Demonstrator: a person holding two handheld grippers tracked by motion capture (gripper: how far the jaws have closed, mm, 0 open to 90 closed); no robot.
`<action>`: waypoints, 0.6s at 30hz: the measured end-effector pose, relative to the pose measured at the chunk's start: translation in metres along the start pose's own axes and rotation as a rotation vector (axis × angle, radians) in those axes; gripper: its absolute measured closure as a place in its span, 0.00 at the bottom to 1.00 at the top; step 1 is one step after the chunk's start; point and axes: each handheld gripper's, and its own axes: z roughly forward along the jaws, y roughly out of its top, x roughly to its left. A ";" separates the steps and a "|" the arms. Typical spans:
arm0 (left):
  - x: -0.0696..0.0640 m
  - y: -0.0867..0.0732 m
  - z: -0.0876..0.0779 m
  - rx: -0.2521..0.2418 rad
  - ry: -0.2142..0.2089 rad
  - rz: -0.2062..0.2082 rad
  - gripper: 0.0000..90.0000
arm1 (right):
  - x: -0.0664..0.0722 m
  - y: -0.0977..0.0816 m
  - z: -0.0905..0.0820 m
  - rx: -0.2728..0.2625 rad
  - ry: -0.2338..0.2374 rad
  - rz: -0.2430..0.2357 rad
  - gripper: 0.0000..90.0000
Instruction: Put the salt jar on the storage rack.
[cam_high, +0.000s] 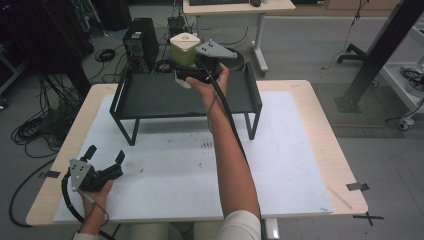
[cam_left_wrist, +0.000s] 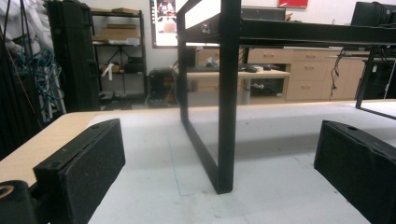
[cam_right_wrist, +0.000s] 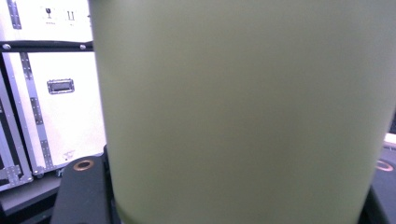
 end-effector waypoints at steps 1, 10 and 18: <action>0.000 0.000 0.000 0.000 0.000 0.001 0.02 | 0.000 -0.003 0.002 0.004 -0.004 0.001 0.34; 0.000 0.000 0.000 -0.003 -0.005 -0.001 0.02 | -0.004 -0.028 0.020 0.051 -0.047 0.032 0.34; 0.000 0.000 0.000 -0.002 -0.010 -0.001 0.02 | -0.008 -0.048 0.029 0.083 -0.077 0.054 0.34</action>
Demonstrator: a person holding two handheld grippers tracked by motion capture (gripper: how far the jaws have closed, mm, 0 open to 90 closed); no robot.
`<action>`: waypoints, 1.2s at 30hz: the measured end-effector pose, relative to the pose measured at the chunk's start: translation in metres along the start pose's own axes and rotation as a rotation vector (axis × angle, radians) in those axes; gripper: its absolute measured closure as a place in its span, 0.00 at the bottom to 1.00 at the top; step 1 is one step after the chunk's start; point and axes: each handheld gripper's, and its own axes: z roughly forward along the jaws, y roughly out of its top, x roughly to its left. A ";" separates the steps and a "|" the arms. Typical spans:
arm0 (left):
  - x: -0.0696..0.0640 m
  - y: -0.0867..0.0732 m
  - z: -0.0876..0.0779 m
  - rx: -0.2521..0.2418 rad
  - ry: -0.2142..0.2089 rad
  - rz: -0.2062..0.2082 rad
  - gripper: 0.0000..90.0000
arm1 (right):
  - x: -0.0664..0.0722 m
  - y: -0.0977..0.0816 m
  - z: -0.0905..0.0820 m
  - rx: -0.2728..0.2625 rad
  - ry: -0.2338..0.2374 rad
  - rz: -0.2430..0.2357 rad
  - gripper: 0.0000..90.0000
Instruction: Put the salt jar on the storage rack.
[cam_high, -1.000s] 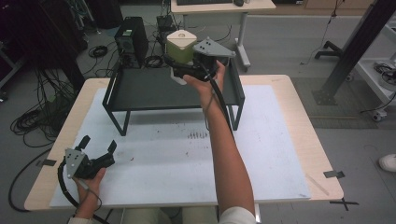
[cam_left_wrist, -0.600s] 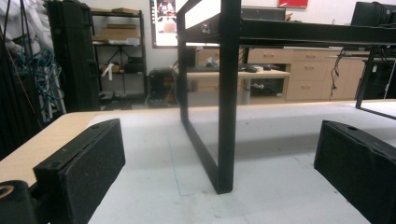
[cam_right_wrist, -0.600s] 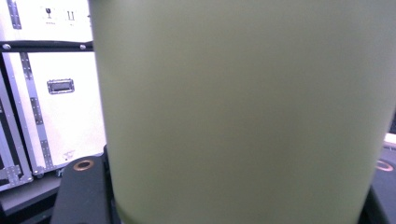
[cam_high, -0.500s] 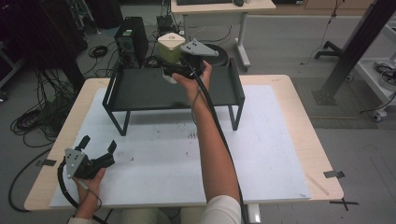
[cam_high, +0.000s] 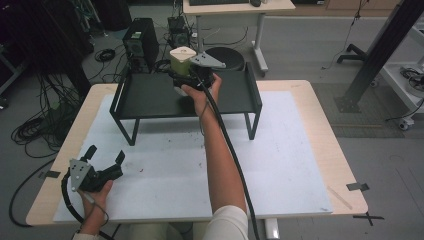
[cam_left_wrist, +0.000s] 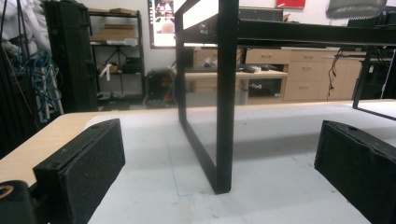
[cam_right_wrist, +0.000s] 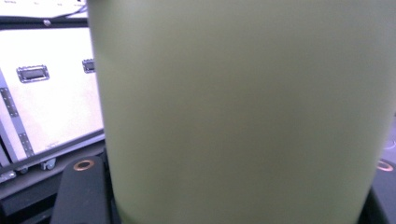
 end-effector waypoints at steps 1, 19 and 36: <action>0.000 0.000 0.000 -0.001 0.000 0.000 0.02 | -0.001 -0.002 0.002 0.004 -0.002 0.002 0.34; 0.000 0.000 0.000 -0.001 -0.003 0.000 0.02 | 0.002 -0.018 0.014 0.026 -0.003 -0.003 0.34; 0.000 0.000 0.000 0.001 -0.002 0.001 0.03 | 0.003 -0.019 0.013 0.022 -0.006 -0.009 0.33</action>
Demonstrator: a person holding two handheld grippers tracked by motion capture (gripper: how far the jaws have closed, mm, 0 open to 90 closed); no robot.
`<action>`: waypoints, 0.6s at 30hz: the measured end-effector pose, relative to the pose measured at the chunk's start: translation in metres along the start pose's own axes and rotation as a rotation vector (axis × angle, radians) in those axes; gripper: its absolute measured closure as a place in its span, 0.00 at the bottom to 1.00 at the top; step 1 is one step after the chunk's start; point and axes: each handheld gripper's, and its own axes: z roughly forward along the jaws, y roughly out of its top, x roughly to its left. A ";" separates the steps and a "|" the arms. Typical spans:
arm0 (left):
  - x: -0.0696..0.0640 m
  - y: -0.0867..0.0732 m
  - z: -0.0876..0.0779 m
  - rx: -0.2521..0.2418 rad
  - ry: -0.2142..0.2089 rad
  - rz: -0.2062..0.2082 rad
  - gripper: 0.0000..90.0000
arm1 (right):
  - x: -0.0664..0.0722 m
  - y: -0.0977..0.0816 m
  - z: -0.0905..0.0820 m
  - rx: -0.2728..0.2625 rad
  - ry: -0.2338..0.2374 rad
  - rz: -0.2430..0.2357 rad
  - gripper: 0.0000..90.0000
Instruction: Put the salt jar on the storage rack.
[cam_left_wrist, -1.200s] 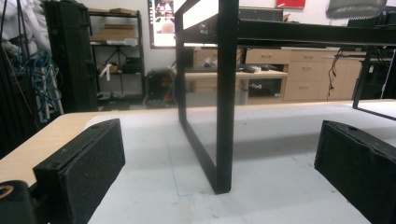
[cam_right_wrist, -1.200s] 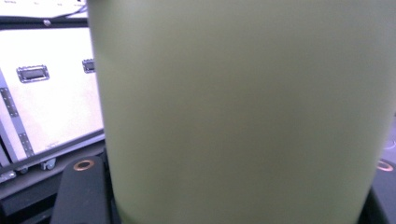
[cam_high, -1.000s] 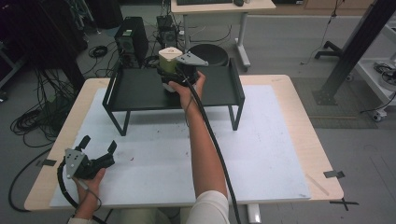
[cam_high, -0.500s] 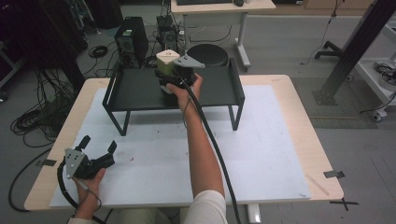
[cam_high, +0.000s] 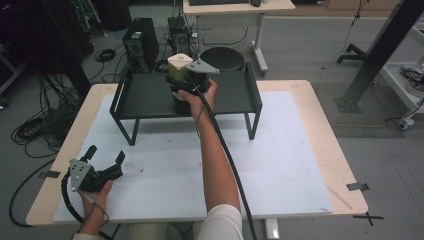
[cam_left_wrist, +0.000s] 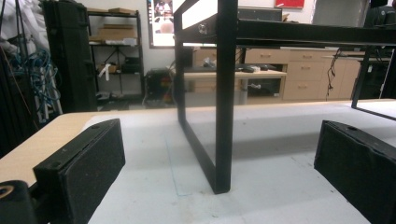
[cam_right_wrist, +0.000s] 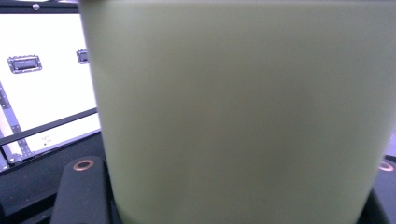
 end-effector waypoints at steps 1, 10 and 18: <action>0.000 0.000 0.000 -0.001 0.000 0.000 0.03 | 0.000 0.000 0.000 -0.001 -0.001 0.000 0.33; 0.000 0.000 0.000 -0.001 0.000 0.000 0.03 | 0.000 0.000 0.000 -0.001 0.002 0.003 0.33; 0.000 0.000 0.000 -0.001 0.000 0.001 0.03 | 0.000 0.000 0.000 0.001 0.000 0.001 0.33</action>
